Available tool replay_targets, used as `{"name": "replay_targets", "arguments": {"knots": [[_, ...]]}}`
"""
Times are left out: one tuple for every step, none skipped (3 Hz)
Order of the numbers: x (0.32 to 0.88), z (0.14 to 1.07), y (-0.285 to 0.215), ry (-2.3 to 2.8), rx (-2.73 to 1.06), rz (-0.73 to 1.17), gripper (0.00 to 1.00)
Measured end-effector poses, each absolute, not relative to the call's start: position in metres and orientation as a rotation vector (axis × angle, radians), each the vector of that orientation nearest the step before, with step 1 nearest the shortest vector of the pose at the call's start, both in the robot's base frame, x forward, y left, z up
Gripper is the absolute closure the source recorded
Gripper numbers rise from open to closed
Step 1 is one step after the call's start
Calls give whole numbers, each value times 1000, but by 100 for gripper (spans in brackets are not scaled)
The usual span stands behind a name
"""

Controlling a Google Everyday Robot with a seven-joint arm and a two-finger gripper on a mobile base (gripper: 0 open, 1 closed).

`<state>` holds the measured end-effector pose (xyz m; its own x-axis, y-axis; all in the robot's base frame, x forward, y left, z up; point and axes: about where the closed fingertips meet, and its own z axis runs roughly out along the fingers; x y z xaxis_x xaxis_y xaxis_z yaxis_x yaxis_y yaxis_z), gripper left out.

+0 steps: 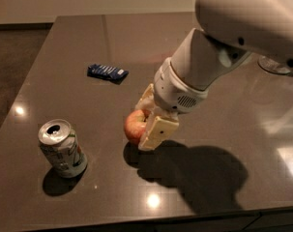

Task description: Move apple near 7up can

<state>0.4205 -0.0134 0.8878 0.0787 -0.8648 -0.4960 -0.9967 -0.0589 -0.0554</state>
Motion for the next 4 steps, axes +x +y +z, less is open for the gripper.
{"name": "replay_targets", "arguments": {"knots": [[413, 878, 12, 1760, -2037, 502, 100], [413, 875, 35, 1689, -2070, 511, 100], [414, 872, 52, 1641, -2092, 514, 100], [416, 868, 62, 1614, -2106, 492, 85]]}}
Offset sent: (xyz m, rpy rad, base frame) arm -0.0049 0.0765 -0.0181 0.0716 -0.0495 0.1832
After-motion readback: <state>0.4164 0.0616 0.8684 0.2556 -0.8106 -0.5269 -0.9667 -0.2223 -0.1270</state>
